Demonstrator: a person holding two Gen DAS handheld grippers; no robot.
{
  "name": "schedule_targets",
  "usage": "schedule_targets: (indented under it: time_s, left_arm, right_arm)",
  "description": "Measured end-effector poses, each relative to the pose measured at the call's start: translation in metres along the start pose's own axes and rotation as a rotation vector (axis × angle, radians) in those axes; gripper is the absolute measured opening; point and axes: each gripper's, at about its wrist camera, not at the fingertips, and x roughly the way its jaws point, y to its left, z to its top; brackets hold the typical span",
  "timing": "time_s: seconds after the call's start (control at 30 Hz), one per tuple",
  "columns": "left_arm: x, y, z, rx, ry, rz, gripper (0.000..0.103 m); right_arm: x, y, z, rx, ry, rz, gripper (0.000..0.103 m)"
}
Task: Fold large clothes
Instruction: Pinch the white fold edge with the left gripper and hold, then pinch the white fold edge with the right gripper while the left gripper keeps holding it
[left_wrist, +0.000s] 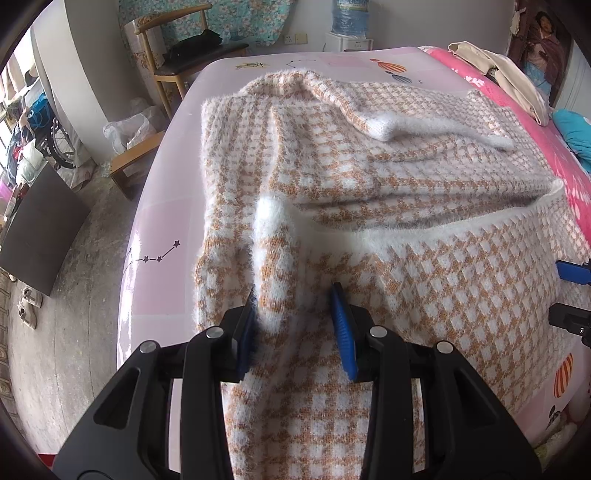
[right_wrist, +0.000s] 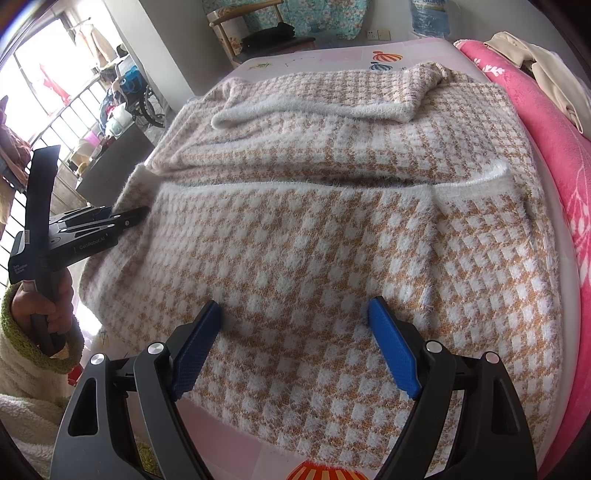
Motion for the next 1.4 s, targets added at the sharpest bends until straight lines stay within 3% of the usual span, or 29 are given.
schedule_targets:
  time_s: [0.17,0.3,0.57,0.73,0.9,1.17,1.4]
  left_arm:
    - [0.000,0.000,0.000,-0.001,-0.001,0.000,0.036]
    - [0.000,0.000,0.000,0.001,0.000,0.001,0.036]
    - [0.000,0.000,0.000,0.003,0.000,0.002,0.036]
    - [0.000,0.001,0.000,0.001,0.001,0.002,0.036]
    - [0.000,0.000,0.001,0.001,0.001,0.003,0.036]
    - [0.001,0.000,0.001,0.003,0.001,0.004,0.036]
    - [0.001,0.000,0.001,-0.002,0.001,0.005,0.036]
  right_arm:
    - [-0.008,-0.009,0.000,0.057,-0.026,0.030,0.080]
    - [-0.030,-0.034,0.005,0.129,-0.105,0.022,0.080]
    - [-0.054,-0.095,0.033,0.204,-0.187,-0.094,0.068]
    - [-0.040,-0.120,0.044,0.224,-0.157,-0.118,0.052]
    - [-0.021,-0.131,0.046,0.228,-0.114,-0.106,0.044]
    - [-0.022,-0.119,0.029,0.195,-0.068,-0.138,0.043]
    - [-0.020,-0.103,0.024,0.110,-0.049,-0.259,0.025]
